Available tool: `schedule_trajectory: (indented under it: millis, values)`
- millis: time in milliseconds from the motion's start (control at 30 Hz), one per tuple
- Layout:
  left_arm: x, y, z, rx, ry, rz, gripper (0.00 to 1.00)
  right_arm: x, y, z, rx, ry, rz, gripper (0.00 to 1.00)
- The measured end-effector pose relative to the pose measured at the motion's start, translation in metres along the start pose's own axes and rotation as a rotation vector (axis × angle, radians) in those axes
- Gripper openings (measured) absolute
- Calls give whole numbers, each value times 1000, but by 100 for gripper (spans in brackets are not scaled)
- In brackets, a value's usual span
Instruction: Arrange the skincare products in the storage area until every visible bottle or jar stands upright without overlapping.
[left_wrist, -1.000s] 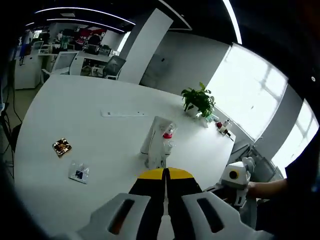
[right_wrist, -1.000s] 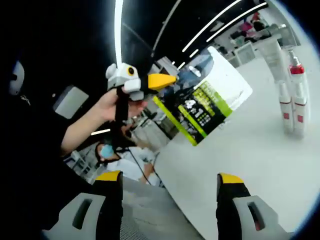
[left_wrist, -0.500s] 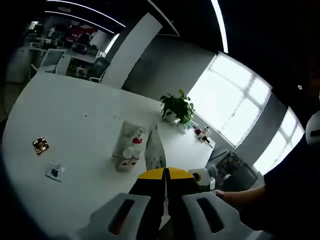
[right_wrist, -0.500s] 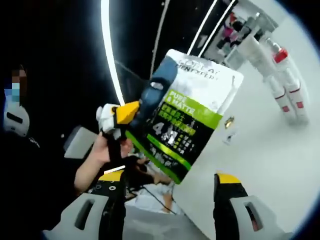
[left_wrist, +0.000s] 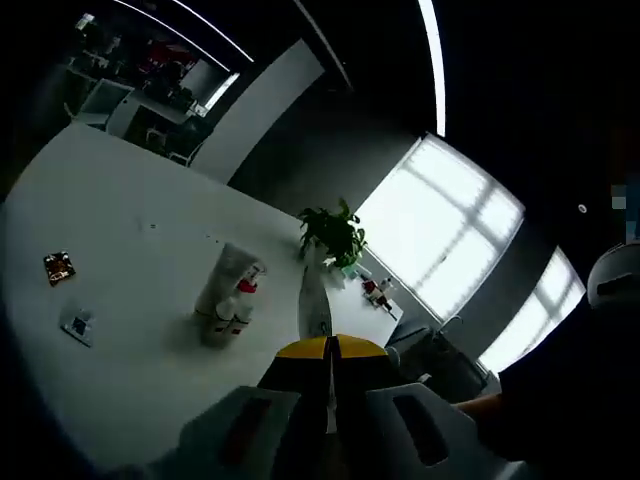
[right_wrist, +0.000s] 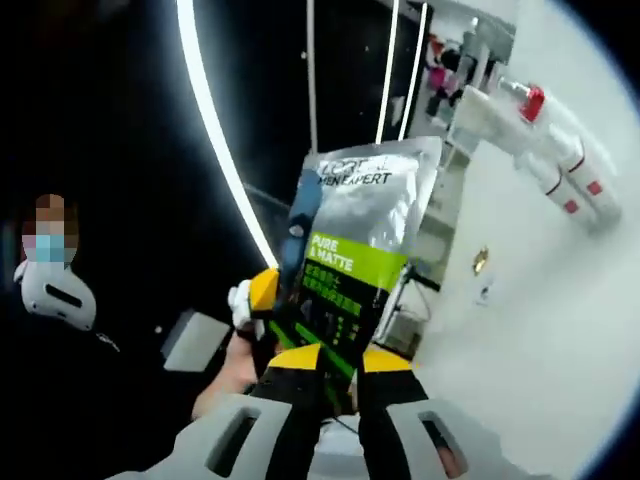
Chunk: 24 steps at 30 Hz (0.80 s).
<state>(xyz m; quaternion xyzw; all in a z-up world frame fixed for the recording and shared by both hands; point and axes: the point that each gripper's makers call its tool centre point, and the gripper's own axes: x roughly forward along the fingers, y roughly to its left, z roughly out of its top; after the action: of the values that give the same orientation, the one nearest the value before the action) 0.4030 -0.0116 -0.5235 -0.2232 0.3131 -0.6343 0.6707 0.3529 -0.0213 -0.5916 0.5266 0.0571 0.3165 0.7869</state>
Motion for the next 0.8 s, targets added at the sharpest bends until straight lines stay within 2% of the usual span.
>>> schedule_trajectory:
  millis: [67,200,333,433,500,533,633,800]
  values:
    - [-3,5,1,2,-11,17,0,-1,1,2,-9,-6,-5,0]
    - [-8,7,3,-14,-31,12,0,-3,15,7,-24,-21,33,0]
    - [-9,2,3,-7,-46,-17,1,-6,28,9,-93,21,46,0]
    - [-11,-6,0,-15,-61,-73,1,-11,31,13,-200,85,18,0]
    - [-12,-5,-6,4,-53,-66,2,-12,36,15,-251,139,0,0]
    - [-12,-4,-14,8,-23,-65,3,-13,37,16,-282,163,-9,0]
    - [-11,-6,-25,-5,3,-76,12,-13,38,17,-335,218,-34,0]
    - [-13,-2,-32,-45,-15,-72,14,-12,39,15,-389,260,-40,0]
